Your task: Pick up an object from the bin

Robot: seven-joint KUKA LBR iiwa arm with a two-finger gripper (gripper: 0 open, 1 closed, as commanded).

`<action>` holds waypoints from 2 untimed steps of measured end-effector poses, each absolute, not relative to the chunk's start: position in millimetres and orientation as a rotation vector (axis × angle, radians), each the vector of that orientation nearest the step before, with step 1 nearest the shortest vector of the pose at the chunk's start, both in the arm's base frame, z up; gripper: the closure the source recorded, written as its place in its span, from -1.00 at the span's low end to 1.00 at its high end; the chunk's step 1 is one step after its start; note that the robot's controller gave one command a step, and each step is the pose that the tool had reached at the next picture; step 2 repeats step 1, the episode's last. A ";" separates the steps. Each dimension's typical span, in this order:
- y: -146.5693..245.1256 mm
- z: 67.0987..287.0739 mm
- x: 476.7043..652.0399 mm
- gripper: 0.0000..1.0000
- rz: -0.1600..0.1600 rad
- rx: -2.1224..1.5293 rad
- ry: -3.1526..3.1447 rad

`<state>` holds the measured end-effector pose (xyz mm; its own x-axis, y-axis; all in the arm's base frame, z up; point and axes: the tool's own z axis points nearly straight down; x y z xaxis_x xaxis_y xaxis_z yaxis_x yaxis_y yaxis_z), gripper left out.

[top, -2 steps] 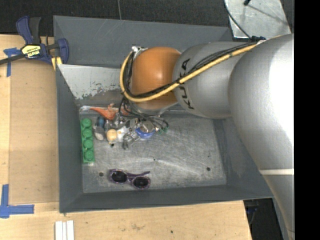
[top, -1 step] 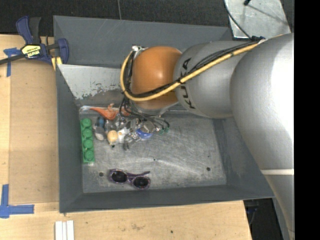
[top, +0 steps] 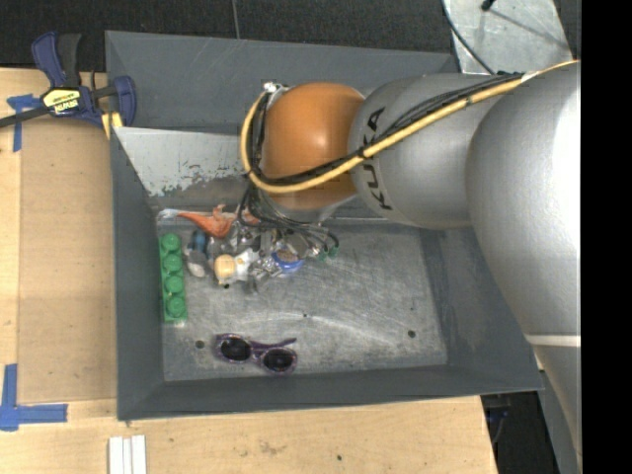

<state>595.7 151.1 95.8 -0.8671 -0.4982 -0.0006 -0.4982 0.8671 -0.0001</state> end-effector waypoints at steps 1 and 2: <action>151.3 109.8 596.6 1.00 0.000 -0.809 3.034; 151.3 109.8 596.6 1.00 0.000 -0.809 3.034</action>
Offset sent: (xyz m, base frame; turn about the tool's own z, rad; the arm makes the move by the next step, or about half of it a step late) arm -0.0001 0.0000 0.0908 0.0000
